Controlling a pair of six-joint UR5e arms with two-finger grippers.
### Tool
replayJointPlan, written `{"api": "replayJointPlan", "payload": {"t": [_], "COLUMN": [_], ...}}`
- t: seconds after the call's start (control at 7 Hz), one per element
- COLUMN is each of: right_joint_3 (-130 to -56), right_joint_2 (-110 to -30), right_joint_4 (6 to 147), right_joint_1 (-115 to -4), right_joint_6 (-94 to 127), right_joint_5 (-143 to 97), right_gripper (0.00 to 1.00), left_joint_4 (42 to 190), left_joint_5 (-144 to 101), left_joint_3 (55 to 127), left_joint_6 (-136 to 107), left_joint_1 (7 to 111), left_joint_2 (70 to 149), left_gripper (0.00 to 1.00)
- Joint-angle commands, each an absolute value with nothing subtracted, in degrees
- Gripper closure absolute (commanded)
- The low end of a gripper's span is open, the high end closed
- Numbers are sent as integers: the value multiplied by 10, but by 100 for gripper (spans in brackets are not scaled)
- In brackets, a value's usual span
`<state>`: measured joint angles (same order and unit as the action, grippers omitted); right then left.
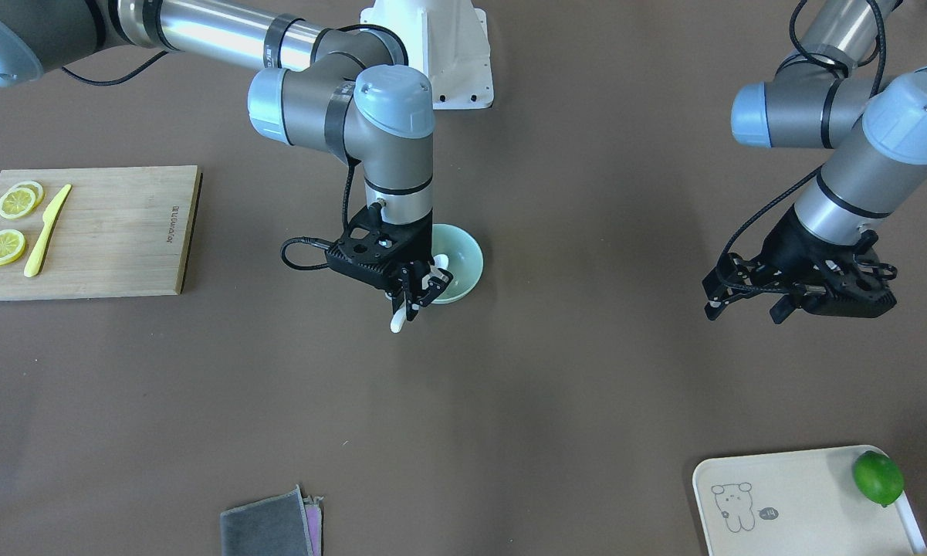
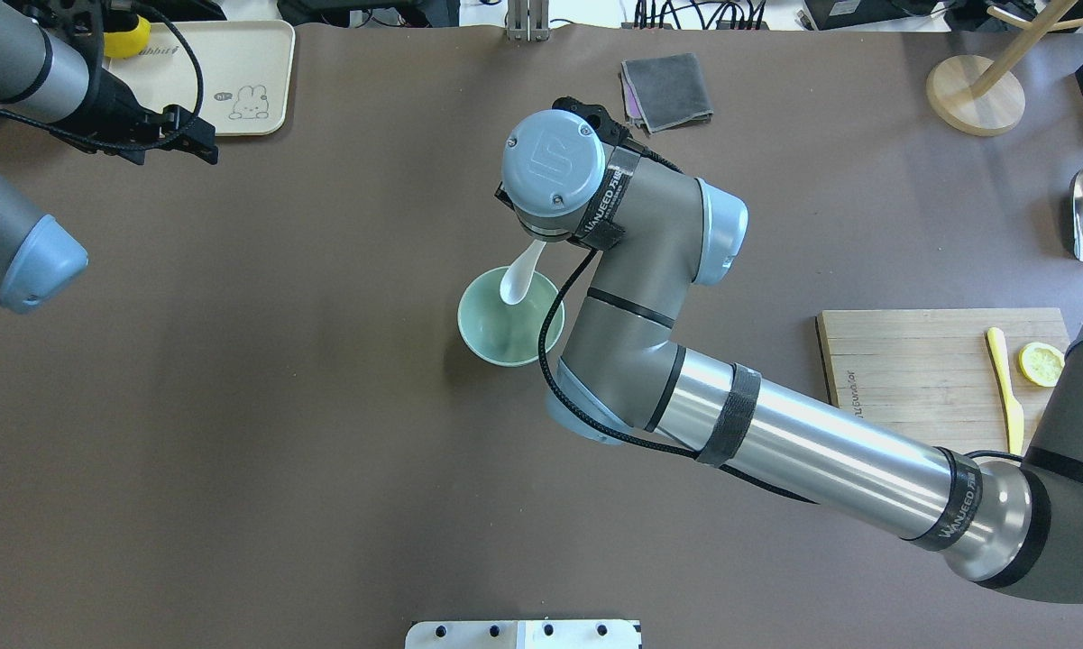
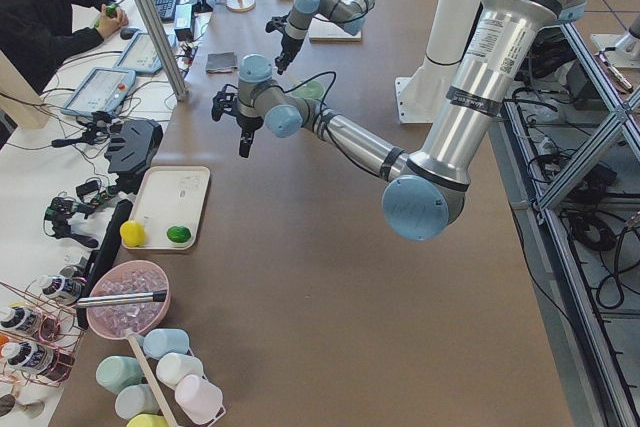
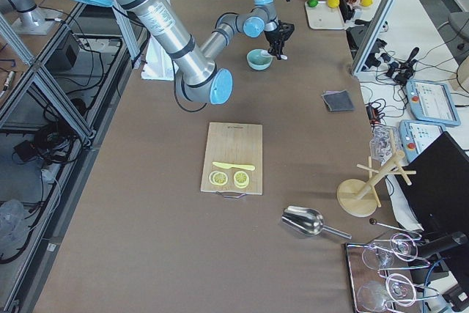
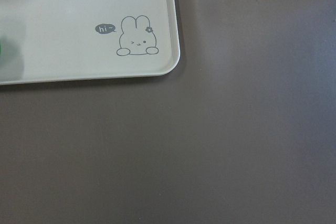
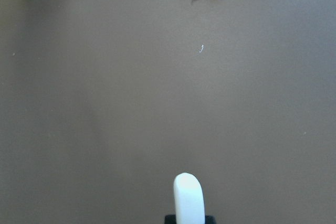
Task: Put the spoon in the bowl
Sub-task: 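Lower the spoon into the bowl and open the right gripper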
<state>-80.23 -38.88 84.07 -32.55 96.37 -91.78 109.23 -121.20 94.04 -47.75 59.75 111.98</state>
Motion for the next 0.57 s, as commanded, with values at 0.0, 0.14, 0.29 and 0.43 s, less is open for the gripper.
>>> {"api": "replayJointPlan", "payload": {"t": [0.0,0.14,0.29,0.43], "right_joint_3": [-802,-809,-811,-811], "right_joint_2": [-384,-384,-388,-388], "right_joint_4": [831,831,832,832], "right_joint_1": [-315,-311,-302,-298], "right_joint_6": [964,963,962,961], "right_joint_5": [-917,-918,-916,-911], "right_gripper": [100,95,2,0], "left_joint_4": [1092,1092,1092,1092], "left_joint_5": [-1212,-1213,-1213,-1213], "left_joint_3": [936,934,932,932], "left_joint_6": [-478,-477,-477,-477], "left_joint_1": [601,606,609,610], "left_joint_2": [1121,1121,1121,1121], "left_gripper": [2,2,2,2]}}
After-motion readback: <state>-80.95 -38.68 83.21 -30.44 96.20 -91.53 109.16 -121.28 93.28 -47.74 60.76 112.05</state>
